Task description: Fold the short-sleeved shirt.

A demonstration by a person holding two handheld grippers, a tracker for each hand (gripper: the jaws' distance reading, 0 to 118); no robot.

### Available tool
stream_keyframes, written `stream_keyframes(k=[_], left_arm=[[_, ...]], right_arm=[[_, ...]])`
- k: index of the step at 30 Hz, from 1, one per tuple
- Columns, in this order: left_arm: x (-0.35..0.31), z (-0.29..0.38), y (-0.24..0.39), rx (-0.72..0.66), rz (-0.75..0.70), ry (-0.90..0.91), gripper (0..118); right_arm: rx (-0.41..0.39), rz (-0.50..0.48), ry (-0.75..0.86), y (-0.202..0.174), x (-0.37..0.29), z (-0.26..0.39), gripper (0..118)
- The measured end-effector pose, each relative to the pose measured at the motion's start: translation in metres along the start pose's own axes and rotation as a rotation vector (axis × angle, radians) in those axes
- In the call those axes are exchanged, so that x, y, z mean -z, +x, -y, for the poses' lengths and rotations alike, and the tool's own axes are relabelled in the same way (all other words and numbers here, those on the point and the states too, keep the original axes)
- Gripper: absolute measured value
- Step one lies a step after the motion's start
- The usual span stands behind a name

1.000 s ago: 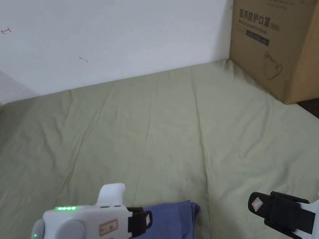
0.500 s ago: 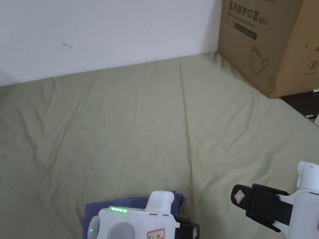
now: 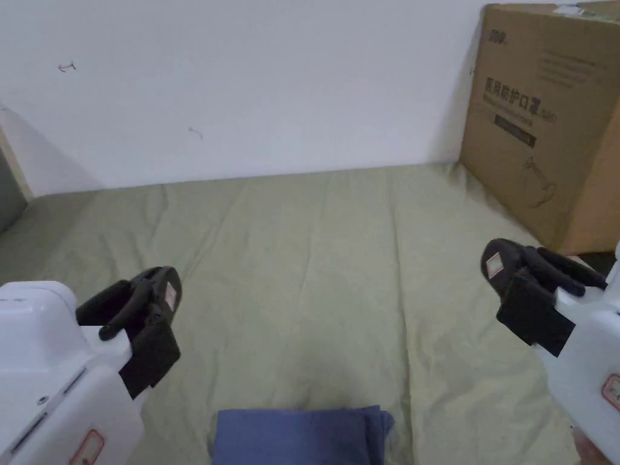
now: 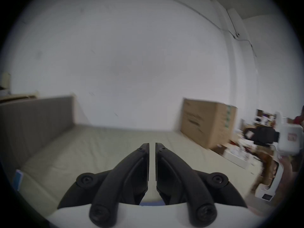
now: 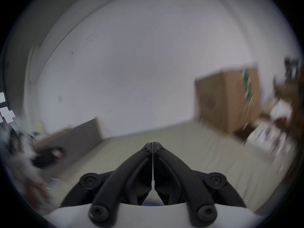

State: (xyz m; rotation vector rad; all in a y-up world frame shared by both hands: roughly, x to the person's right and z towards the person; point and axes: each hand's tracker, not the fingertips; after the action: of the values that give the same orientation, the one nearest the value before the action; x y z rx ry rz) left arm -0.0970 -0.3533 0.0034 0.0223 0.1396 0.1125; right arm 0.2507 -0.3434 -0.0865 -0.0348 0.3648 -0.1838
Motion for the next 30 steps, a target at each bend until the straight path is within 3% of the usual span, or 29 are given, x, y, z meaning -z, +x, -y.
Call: stream_keyframes(k=[2, 4, 6, 8, 16, 19, 22, 24, 26, 28, 30], left_arm=[[-0.016, 0.008, -0.007, 0.084, -0.118, 0.114, 5], [-0.026, 0.027, -0.01, 0.182, -0.209, 0.139, 3], [-0.036, 0.044, -0.014, 0.17, -0.27, 0.092, 2], [-0.041, 0.057, -0.019, 0.102, -0.221, 0.025, 2], [-0.042, 0.058, -0.026, 0.106, -0.244, 0.008, 2], [-0.043, 0.052, -0.028, 0.091, -0.24, 0.008, 2], [-0.042, 0.051, -0.033, 0.104, -0.197, -0.046, 2], [-0.042, 0.053, -0.036, 0.106, -0.18, -0.113, 2], [-0.041, 0.059, -0.042, 0.104, -0.167, -0.16, 2], [-0.039, 0.065, -0.051, 0.061, -0.128, -0.215, 2], [-0.03, 0.072, -0.064, -0.018, -0.08, -0.3, 3]], right_arm=[[-0.186, 0.158, 0.159, -0.01, -0.006, 0.024, 0], [-0.238, 0.194, 0.156, -0.01, -0.007, 0.049, 0], [-0.167, 0.204, 0.029, -0.008, -0.01, 0.063, 0], [-0.091, 0.217, -0.019, -0.002, -0.015, 0.071, 0], [-0.091, 0.242, 0.012, 0.006, -0.016, 0.052, 0], [-0.097, 0.176, 0.006, 0.0, -0.011, 0.045, 0], [-0.084, -0.118, -0.247, -0.006, 0.023, 0.054, 0], [-0.018, -0.304, -0.646, -0.01, 0.068, 0.079, 0], [0.02, -0.336, -0.925, -0.016, 0.101, 0.124, 0], [0.111, -0.405, -1.051, -0.012, 0.123, 0.165, 0], [0.166, -0.346, -1.208, -0.005, 0.138, 0.2, 0]])
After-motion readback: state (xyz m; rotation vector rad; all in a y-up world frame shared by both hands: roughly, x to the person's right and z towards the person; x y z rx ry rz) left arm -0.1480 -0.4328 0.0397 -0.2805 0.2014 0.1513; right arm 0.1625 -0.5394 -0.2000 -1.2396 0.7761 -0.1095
